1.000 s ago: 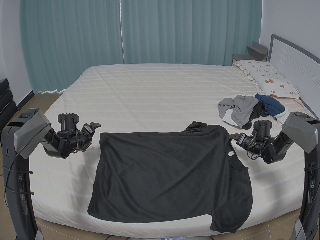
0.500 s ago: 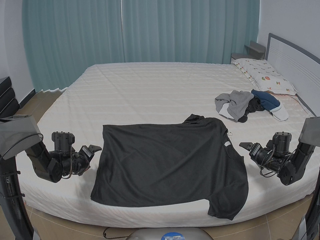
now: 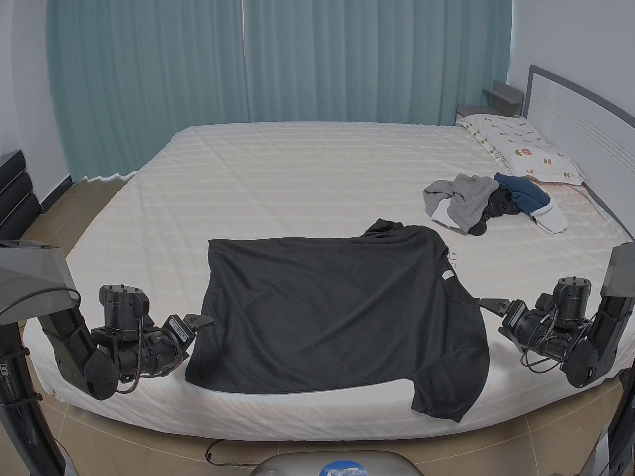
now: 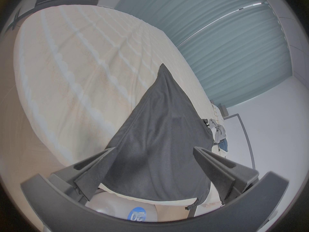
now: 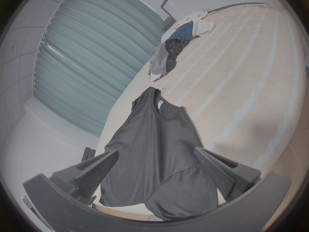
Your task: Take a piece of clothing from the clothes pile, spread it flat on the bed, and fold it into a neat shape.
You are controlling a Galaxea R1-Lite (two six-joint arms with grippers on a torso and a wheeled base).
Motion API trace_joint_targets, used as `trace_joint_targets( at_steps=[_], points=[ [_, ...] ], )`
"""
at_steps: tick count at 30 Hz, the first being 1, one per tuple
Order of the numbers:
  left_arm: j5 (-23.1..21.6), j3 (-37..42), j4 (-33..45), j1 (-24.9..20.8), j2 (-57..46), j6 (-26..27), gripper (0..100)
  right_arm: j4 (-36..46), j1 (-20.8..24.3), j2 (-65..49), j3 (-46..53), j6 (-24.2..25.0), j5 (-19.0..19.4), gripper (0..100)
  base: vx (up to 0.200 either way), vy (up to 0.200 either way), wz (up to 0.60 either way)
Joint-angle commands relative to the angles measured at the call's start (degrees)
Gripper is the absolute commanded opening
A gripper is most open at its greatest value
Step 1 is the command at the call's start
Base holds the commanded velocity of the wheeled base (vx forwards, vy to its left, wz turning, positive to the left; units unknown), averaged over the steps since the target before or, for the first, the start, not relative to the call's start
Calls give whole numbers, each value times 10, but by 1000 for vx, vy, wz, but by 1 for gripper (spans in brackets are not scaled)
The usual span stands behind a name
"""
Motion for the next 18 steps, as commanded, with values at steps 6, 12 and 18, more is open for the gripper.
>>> trace_joint_targets(
  at_steps=[6, 12, 18],
  points=[
    [5, 33, -2, -4, -17, 15, 100, 0, 0, 25, 5, 0, 1, 100, 0, -133, 0],
    [20, 66, 2, -2, -38, 98, 100, 0, 0, 30, 5, -1, 1, 100, 0, 0, 0],
    [47, 81, 41, 8, -44, 145, 100, -1, 4, 35, 10, -3, 1, 100, 0, 0, 0]
  ],
)
